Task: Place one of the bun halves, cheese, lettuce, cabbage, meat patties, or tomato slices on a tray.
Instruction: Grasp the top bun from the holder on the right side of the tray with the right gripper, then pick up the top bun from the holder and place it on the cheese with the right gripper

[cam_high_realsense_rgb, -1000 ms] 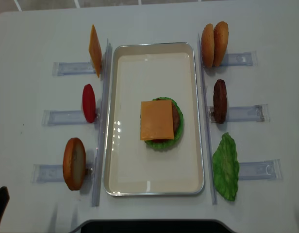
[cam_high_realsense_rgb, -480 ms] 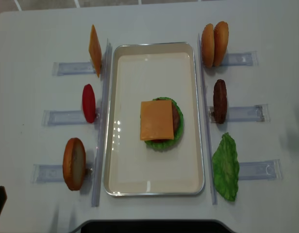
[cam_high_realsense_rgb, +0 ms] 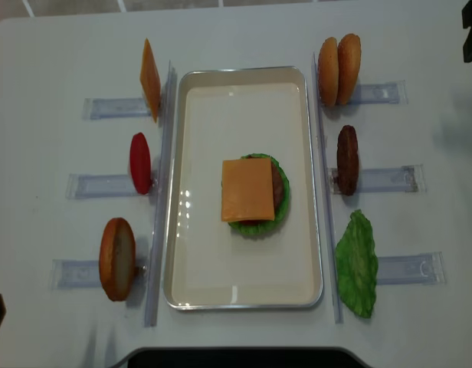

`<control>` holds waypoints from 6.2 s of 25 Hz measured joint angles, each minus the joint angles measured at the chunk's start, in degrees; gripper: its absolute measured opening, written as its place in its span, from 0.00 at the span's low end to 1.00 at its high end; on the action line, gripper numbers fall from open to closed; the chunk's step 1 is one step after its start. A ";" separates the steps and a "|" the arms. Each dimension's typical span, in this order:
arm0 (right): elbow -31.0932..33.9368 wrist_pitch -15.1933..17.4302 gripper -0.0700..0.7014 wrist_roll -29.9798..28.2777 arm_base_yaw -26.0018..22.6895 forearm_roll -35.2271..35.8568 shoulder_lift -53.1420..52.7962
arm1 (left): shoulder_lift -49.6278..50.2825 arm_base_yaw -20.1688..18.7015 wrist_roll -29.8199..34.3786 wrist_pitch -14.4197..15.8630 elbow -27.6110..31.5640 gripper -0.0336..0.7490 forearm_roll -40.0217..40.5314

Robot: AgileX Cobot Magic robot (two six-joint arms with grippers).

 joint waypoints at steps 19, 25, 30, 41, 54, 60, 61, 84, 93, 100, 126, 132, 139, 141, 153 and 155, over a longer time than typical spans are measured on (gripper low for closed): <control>-10.82 5.23 0.79 10.83 20.41 0.79 7.51 | 0.00 0.00 0.00 0.00 0.00 0.32 0.00; -12.57 3.20 0.79 18.02 29.61 -1.48 8.40 | 0.00 0.00 0.24 0.00 0.00 0.31 0.00; -12.63 2.79 0.79 20.15 30.35 -1.37 11.15 | 0.00 0.00 0.38 0.00 0.00 0.31 0.00; -16.46 -2.76 0.79 20.07 30.35 -1.49 14.96 | 0.00 0.00 0.45 0.00 0.00 0.31 0.00; -16.53 -4.46 0.79 18.19 30.19 -3.15 20.21 | 0.00 0.00 0.45 0.00 0.00 0.31 0.00; -16.53 -5.19 0.79 17.93 30.19 -3.44 22.49 | 0.00 0.00 0.45 0.00 0.00 0.31 0.00; -16.53 -5.34 0.79 17.91 30.19 -3.44 22.79 | 0.00 0.00 0.45 0.00 0.00 0.31 0.00; -16.98 -6.24 0.37 17.92 29.70 -6.00 24.99 | 0.00 0.00 0.45 0.00 0.00 0.31 0.00; -19.32 -0.60 0.37 17.63 30.25 -1.81 20.36 | 0.00 0.00 0.45 0.00 0.00 0.31 0.00; -22.13 3.76 0.37 17.53 32.66 -0.27 19.96 | 0.00 0.00 0.45 0.00 0.00 0.31 0.00; -4.88 7.10 0.37 32.22 46.03 -4.24 1.34 | 0.00 0.00 0.45 0.00 0.00 0.31 -0.04; 2.19 6.05 0.37 36.11 47.60 -4.68 -3.17 | 0.00 0.00 0.45 0.00 0.00 0.31 -0.04; 5.94 -7.01 0.37 34.15 47.85 0.20 -3.23 | 0.00 0.00 0.45 0.00 0.00 0.31 -0.04; 5.93 -11.95 0.37 32.25 47.85 4.35 -3.23 | 0.00 0.00 0.45 0.00 0.00 0.31 -0.04; 8.18 -20.51 0.37 9.76 47.14 32.28 -0.13 | 0.00 0.00 0.45 0.00 0.00 0.31 -0.04; 9.73 -21.30 0.37 4.98 46.42 37.86 -0.13 | 0.00 0.00 0.45 0.00 0.00 0.31 -0.04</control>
